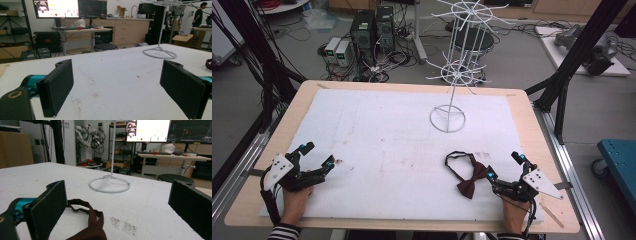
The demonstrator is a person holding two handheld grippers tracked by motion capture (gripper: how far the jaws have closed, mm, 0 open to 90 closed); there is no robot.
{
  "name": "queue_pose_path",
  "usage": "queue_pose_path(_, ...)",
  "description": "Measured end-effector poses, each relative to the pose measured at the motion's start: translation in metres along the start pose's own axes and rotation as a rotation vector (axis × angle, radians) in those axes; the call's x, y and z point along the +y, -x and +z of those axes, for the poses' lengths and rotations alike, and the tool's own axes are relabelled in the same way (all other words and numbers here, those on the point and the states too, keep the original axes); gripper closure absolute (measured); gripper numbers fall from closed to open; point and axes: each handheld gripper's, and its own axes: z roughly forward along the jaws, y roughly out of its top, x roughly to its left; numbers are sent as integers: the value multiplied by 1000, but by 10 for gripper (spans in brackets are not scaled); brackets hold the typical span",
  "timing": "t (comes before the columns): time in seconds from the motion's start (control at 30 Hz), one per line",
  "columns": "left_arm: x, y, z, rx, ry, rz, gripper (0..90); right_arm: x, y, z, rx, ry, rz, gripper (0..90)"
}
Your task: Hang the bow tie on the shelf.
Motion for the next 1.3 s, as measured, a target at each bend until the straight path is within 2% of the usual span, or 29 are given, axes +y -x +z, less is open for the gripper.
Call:
queue_pose_path(0.53, 0, 0, 0, 0, 0, 2, 121, 0, 1, 0, 2, -4, 17, 13)
queue_pose_path(0.67, 0, 0, 0, 0, 1, 2, 121, 1, 4, 1, 12, -10, 26, 13)
queue_pose_path(0.7, 0, 0, 0, 0, 0, 3, 121, 1, 5, 1, 20, -19, 45, 13)
queue_pose_path(0.87, 0, 0, 0, 0, 0, 2, 121, 4, 6, 1, 34, -33, 48, 13)
queue_pose_path(0.93, 0, 0, 0, 0, 1, 3, 121, 8, 7, 1, 53, -43, 32, 13)
queue_pose_path(1.13, 0, 0, 0, 1, 0, 4, 121, 20, 10, 0, 102, -74, 29, 13)
queue_pose_path(1.17, 0, 0, 0, 0, 1, 3, 121, 26, 11, 0, 118, -88, 8, 13)
queue_pose_path(1.3, 0, 0, 0, 0, 1, 4, 121, 36, 13, 0, 148, -125, -19, 13)
